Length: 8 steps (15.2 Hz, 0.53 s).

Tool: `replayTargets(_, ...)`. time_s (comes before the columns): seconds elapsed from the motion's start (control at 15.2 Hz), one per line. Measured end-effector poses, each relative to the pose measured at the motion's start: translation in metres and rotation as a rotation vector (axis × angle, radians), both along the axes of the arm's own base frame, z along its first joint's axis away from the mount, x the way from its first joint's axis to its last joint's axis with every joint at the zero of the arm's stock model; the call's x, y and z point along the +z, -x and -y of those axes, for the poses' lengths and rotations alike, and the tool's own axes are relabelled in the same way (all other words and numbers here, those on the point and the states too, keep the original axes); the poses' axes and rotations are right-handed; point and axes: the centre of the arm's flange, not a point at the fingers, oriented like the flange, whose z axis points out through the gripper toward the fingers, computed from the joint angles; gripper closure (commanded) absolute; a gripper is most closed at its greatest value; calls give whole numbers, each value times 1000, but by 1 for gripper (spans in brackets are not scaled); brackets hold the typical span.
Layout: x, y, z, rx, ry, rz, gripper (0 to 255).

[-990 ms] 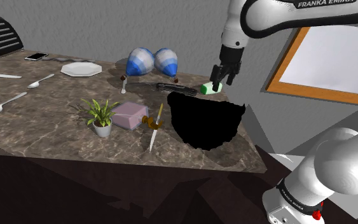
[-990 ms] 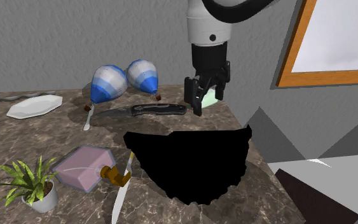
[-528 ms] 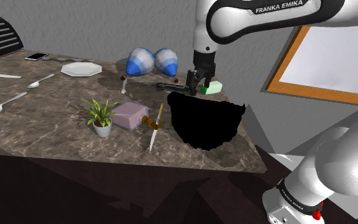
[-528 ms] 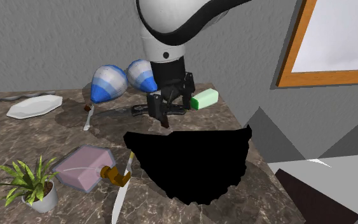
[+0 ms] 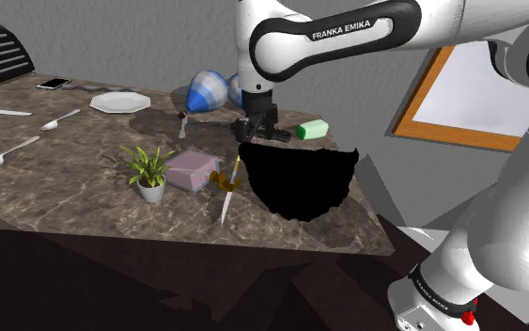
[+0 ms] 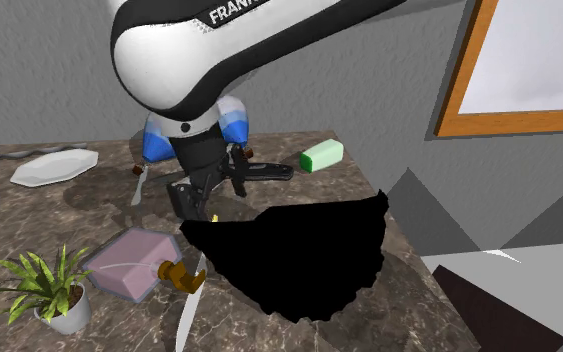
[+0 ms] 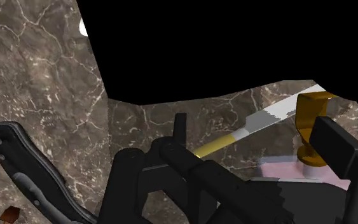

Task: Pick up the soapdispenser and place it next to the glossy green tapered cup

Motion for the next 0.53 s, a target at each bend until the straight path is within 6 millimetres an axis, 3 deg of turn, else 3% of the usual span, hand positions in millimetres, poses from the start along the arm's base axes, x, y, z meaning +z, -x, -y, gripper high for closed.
replayTargets(0.53, -46, -42, -90, 107, 19, -50, 0)
